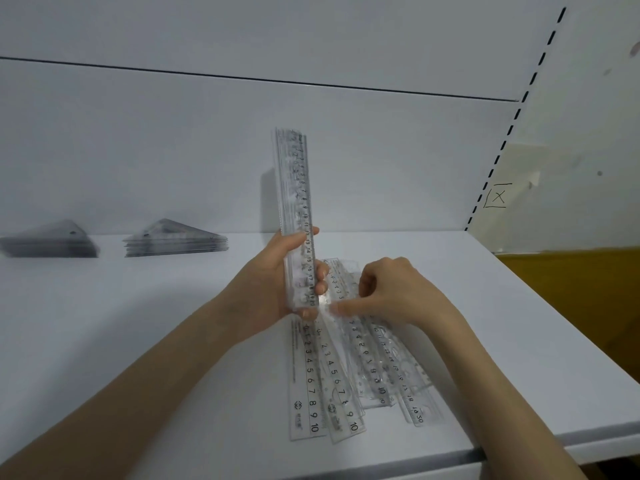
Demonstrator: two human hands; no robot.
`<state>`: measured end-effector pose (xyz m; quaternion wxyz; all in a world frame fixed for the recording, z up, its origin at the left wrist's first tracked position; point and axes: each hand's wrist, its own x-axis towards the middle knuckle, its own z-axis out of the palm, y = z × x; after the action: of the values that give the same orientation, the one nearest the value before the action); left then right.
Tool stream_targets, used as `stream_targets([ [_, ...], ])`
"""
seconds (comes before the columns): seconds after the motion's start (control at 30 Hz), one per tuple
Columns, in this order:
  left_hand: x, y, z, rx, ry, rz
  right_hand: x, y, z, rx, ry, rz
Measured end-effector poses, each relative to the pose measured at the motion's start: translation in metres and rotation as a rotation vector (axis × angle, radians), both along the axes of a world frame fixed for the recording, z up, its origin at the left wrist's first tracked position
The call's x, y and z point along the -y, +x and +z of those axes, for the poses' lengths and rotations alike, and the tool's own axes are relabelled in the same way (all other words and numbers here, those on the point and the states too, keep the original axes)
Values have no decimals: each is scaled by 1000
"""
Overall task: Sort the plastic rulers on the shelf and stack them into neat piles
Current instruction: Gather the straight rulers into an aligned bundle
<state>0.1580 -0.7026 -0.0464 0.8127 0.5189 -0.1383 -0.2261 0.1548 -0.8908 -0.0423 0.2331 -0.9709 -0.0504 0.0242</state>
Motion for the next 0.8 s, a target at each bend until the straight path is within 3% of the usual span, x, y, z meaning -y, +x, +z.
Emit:
stream_targets([
  [0.17,2,-1,0,-18,15,31,4,3,4,-147,152,-4],
  [0.3,3,-2,0,-27,26,32,10,-1,10,-263,470,13],
  [0.53,2,-3,2,-31,13,30,10,-6,19,-234,1128,-16],
  [0.7,3,-4,1,-34,10,-3,9,-2,21,-143,1417,-47],
  [0.8,4,-5,2,-41,11,-15,8,-5,22,-114,1491,44],
])
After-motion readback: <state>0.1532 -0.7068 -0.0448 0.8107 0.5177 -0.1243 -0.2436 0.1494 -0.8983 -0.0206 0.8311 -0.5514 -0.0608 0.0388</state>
